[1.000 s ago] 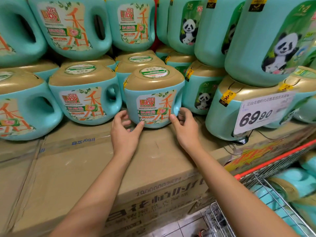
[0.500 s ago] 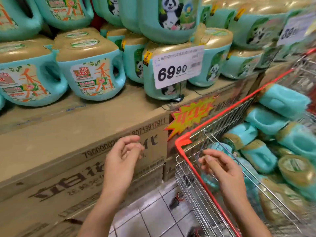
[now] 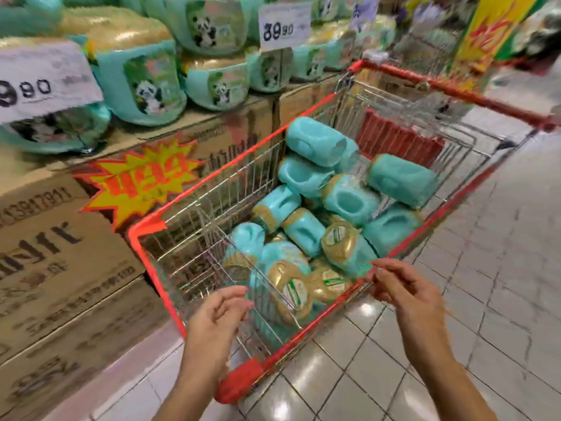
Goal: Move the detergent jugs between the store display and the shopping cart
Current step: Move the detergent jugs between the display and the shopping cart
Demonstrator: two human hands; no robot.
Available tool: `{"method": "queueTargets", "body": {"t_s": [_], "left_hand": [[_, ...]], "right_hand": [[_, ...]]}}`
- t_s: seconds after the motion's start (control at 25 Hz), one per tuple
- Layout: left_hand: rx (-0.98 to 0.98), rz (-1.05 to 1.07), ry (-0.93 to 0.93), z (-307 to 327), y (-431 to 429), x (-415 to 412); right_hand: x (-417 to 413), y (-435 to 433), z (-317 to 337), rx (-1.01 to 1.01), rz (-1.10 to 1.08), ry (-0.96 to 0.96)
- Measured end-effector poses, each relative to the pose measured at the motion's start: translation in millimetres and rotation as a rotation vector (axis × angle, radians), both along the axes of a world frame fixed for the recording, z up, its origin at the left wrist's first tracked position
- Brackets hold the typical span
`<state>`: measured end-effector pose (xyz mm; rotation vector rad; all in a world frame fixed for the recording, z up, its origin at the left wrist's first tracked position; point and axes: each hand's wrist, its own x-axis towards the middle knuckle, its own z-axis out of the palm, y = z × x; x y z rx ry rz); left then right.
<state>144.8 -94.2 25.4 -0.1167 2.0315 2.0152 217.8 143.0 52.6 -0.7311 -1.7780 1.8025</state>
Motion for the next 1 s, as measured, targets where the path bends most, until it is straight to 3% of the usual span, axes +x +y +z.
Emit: {"method": "queueTargets", "body": {"t_s": [0.36,0.56,0.8,1.0], "left_hand": [[-0.002,-0.113,0.025,-4,147,-68],[0.028,-0.115,-0.114,-10,244,-135],[0.014,-0.160,-0.234,-20,350,-176],[-0.104,-0.184,-0.356,-33,443,-203]], "right_hand": [[-49,130,-5,0.085,-0.013,0.008],[-125,227,-1,0.140,-0.068,-0.078],[-216,353,1,0.659,-0.062,-0.421],[-275,430,-25,0.935,0.442,-0.841]]}}
